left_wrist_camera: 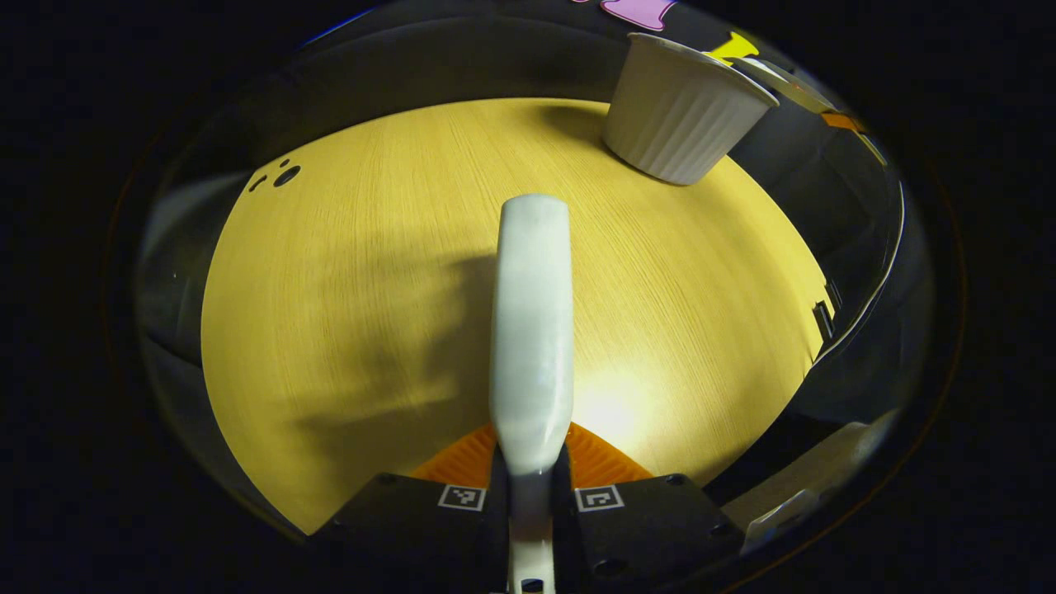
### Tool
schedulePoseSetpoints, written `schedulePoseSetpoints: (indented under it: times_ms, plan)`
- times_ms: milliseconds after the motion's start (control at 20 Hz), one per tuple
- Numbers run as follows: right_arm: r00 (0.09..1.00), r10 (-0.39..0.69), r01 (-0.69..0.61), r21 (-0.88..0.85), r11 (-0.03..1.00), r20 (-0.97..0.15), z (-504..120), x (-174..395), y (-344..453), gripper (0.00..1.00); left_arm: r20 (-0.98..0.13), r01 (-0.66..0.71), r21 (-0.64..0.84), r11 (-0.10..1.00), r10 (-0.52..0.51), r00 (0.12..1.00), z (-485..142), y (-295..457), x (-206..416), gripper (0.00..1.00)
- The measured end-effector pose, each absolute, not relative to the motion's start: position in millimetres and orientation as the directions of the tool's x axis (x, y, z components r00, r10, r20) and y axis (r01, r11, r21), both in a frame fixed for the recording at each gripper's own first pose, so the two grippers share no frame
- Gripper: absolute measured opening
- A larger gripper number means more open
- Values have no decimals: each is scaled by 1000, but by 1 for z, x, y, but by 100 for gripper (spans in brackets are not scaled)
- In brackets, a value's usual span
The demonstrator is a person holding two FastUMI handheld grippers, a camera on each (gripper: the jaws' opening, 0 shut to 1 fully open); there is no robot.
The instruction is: Pick up the small broom and dustpan from the desktop, sweep the trash into the dustpan with the broom, and then empty the trash into the garbage bin.
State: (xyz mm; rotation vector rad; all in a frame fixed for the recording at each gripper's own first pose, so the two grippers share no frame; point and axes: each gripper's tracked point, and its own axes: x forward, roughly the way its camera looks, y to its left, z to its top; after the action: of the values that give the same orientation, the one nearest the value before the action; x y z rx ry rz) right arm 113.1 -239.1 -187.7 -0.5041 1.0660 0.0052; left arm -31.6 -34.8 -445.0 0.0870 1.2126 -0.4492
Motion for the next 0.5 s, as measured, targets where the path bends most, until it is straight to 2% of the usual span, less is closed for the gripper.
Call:
schedulePoseSetpoints:
  times_ms: [250, 300, 450, 500]
  plan:
    - [411, -252, -414, -426, 804, -876, -193, 132, -235, 38, -916, 379, -176, 909, -292, 276, -447, -35, -33, 25]
    - [398, -268, -461, -443, 769, -878, -191, 136, -239, 35, -915, 378, -178, 908, -294, 275, -447, -35, -33, 25]
    - [370, -308, -545, -473, 692, -877, -188, 147, -235, 35, -914, 373, -182, 910, -296, 278, -448, -34, -33, 25]
    - [367, -342, -592, -501, 632, -865, -182, 155, -241, 31, -913, 370, -184, 911, -298, 279, -447, -33, -33, 25]
